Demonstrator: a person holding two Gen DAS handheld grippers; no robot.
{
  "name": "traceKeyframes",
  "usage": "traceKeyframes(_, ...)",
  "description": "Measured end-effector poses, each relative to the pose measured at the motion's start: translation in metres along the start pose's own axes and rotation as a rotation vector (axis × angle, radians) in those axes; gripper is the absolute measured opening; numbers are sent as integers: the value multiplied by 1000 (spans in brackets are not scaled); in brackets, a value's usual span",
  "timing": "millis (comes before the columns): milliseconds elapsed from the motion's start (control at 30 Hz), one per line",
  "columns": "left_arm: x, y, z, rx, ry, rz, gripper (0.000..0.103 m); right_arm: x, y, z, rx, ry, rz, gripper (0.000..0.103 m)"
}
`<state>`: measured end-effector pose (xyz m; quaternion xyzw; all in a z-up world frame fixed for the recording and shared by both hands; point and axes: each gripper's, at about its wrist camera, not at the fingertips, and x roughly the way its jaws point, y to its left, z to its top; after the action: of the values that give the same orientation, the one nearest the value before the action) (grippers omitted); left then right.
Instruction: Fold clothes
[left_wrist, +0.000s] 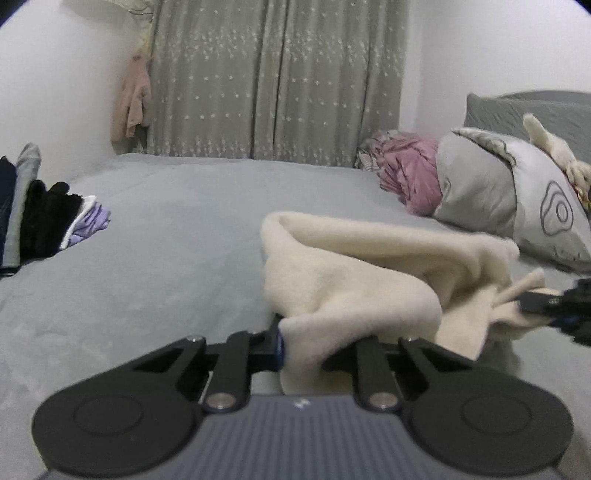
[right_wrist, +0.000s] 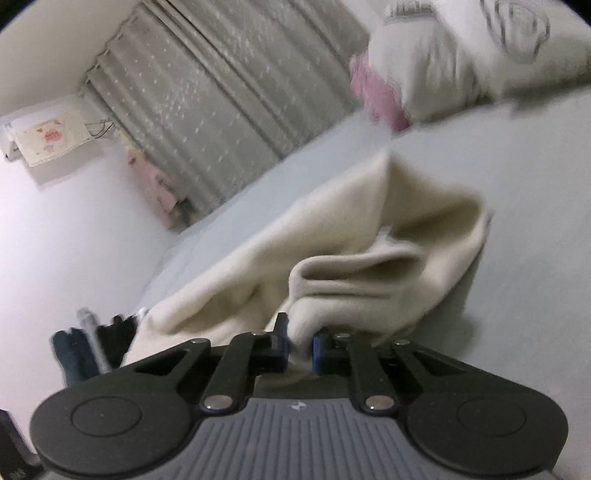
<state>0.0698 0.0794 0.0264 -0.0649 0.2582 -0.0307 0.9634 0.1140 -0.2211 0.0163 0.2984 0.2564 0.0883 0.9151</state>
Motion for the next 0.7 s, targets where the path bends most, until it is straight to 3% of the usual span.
traceKeyframes(200,-21,20,3,-12,-1,27,14,-46,1,6,-16,-67,-91,10)
traceKeyframes(367,-41,42,1,-26,26,55,13,-87,-31,11,-11,-133,-184,10)
traceKeyframes(500,-46,42,-8,47,71,37,17,-98,-37,10,-77,-98,-199,11)
traceKeyframes(600,-45,34,-13,134,72,33,31,-94,-27,-2,-119,-49,-179,17)
traceKeyframes(667,-44,30,-16,172,77,37,59,-89,-22,-6,-141,-24,-171,30)
traceKeyframes(700,-43,28,-18,189,83,38,67,-86,-22,-11,-152,-9,-169,34)
